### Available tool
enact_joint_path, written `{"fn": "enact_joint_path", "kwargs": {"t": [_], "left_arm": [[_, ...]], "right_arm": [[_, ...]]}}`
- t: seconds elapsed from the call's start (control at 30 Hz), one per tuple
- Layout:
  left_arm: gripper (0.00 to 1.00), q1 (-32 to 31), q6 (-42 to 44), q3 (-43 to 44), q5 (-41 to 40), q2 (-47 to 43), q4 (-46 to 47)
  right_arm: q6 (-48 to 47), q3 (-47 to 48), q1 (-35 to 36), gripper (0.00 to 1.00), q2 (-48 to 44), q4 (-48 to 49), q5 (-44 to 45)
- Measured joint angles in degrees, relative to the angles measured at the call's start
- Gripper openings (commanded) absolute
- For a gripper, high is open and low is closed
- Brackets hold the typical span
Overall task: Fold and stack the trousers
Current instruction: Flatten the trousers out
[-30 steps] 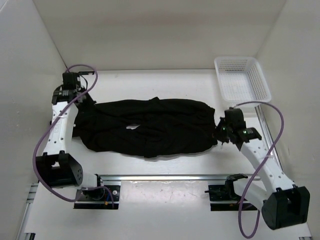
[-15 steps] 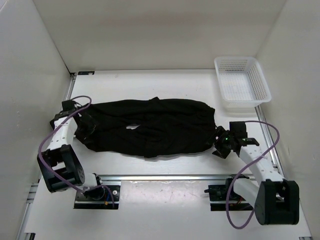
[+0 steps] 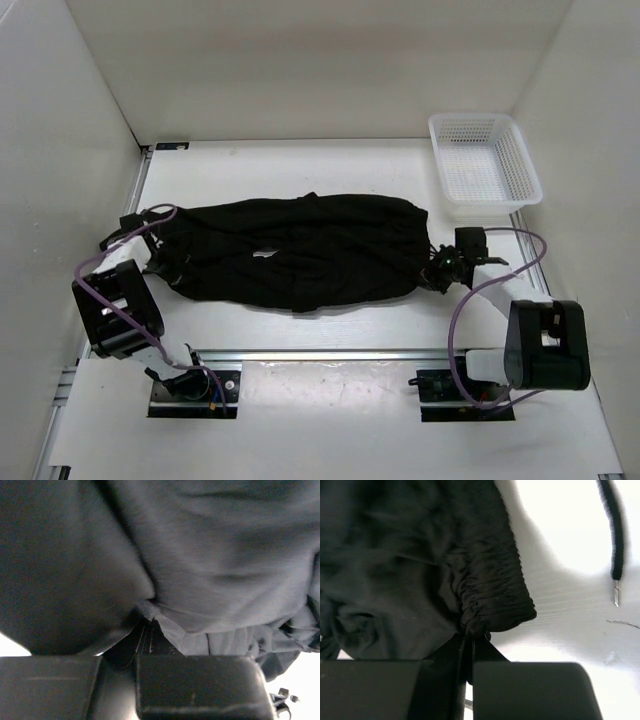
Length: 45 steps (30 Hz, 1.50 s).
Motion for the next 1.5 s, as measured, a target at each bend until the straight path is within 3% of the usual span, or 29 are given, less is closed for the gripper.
{"fn": "enact_joint_path", "kwargs": {"t": [0.13, 0.23, 0.33, 0.5, 0.6, 0.63, 0.67, 0.73, 0.93, 1.1, 1.2, 1.27, 1.5], "left_arm": [[0.1, 0.09, -0.11, 5.14, 1.01, -0.26, -1.05], [0.1, -0.33, -0.35, 13.03, 2.56, -1.77, -1.9], [0.1, -2.27, -0.02, 21.05, 3.72, -4.26, -4.74], [0.35, -4.11, 2.82, 26.27, 3.1, -9.35, -8.83], [0.56, -2.58, 4.55, 25.86, -0.7, -11.41, -10.67], [0.57, -2.29, 4.85, 25.35, -1.6, -11.98, -11.1], [0.5, -2.21, 4.85, 24.72, -2.58, -12.59, -11.61], [0.11, -2.21, 4.85, 23.43, -4.09, -13.49, -12.5], [0.11, -2.23, 4.13, 19.85, -8.98, -13.62, -13.73], [0.36, -1.18, 3.96, 20.72, -11.65, -10.38, -14.23], [0.79, -0.22, 4.04, 23.58, -11.47, -5.77, -13.84], [0.97, -0.42, 4.04, 26.14, -11.26, -2.6, -13.57], [0.97, -4.87, 4.68, 38.49, -11.04, 11.87, -12.17]], "right_arm": [[-1.92, 8.39, -1.75, 0.0, -4.46, -6.19, 3.45], [-4.09, 16.83, -3.56, 0.0, -7.52, -9.31, 4.83], [-5.53, 19.04, -5.77, 0.0, -10.23, -10.91, 4.55], [-7.32, 12.52, -13.57, 0.0, -15.63, -15.1, 5.88], [-8.22, 9.77, -17.09, 0.0, -16.76, -18.12, 8.94], [-8.52, 9.4, -17.29, 0.0, -17.07, -18.88, 9.73], [-8.76, 9.25, -17.35, 0.0, -17.49, -19.67, 10.32], [-9.03, 9.22, -17.4, 0.0, -18.4, -20.11, 11.43], [-9.68, 9.03, -17.4, 0.0, -18.43, -20.02, 12.79], [-10.73, 6.8, -17.4, 0.0, -17.99, -20.22, 13.03], [-11.67, 6.58, -17.4, 0.0, -18.64, -20.31, 12.92], [-12.13, 6.58, -17.4, 0.0, -18.8, -20.28, 12.7], [-13.07, 6.6, -17.4, 0.0, -18.75, -20.28, 12.07]]}}
